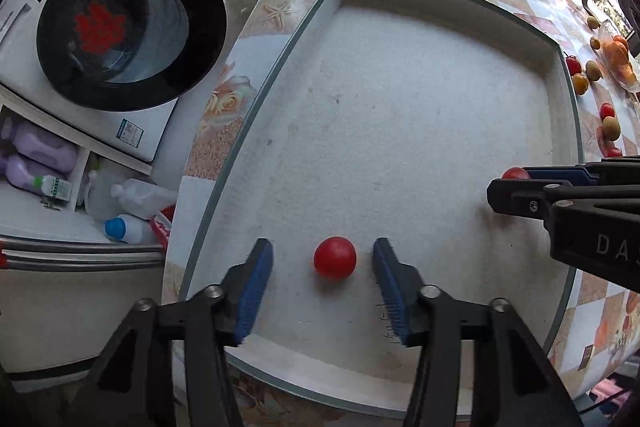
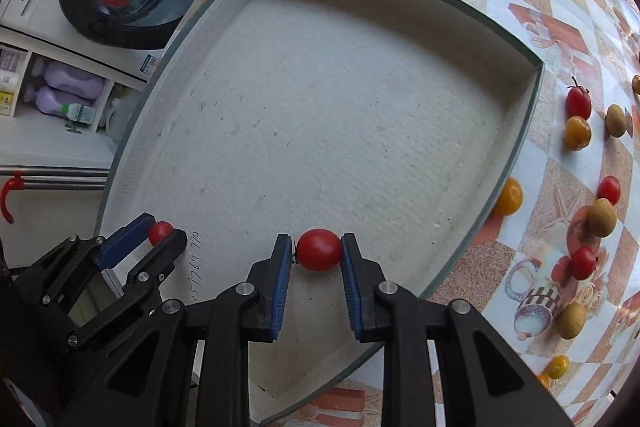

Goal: Organize fruits
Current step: 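Carry both red tomatoes into the grey tray and release them, then grasp a red tomato with the left gripper while the right grasps a yellow tomato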

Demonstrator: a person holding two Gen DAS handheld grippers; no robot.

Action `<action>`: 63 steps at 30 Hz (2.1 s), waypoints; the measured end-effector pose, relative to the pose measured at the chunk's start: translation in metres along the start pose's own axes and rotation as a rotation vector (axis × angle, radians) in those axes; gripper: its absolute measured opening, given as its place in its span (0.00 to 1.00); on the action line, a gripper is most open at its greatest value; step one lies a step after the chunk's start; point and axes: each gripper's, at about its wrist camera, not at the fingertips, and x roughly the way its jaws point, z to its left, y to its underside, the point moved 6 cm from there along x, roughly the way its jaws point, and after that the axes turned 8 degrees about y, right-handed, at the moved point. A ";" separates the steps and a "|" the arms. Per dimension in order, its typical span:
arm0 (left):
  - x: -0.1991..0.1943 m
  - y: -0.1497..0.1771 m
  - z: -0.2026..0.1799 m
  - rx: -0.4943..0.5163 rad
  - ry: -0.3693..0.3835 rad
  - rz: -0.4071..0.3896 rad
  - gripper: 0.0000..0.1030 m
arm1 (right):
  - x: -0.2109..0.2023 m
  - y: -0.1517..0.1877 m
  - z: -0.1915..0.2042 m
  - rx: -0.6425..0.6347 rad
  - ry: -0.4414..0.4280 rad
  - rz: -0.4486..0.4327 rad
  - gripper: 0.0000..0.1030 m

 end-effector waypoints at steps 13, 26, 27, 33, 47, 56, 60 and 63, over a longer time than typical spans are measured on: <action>-0.010 -0.001 -0.008 0.034 -0.001 0.013 0.83 | -0.053 0.001 -0.030 0.075 -0.056 -0.108 0.78; -0.045 -0.020 -0.124 0.259 0.122 -0.032 0.83 | -0.071 0.098 -0.173 0.351 0.109 -0.086 0.78; -0.047 -0.023 -0.136 0.275 0.140 -0.035 0.83 | -0.069 0.106 -0.184 0.379 0.116 -0.074 0.78; -0.042 -0.040 -0.204 0.342 0.226 -0.023 0.83 | -0.055 0.137 -0.225 0.504 0.118 -0.043 0.78; 0.030 -0.065 -0.258 0.273 0.270 0.130 0.82 | -0.032 0.131 -0.228 0.520 0.079 -0.055 0.55; 0.036 -0.060 -0.280 0.306 0.217 0.118 0.69 | -0.031 0.121 -0.230 0.492 0.071 -0.061 0.35; 0.031 -0.058 -0.284 0.313 0.214 0.088 0.45 | -0.032 0.116 -0.226 0.477 0.048 -0.064 0.22; 0.027 -0.056 -0.293 0.326 0.271 0.100 0.24 | -0.036 0.117 -0.229 0.500 0.022 -0.067 0.22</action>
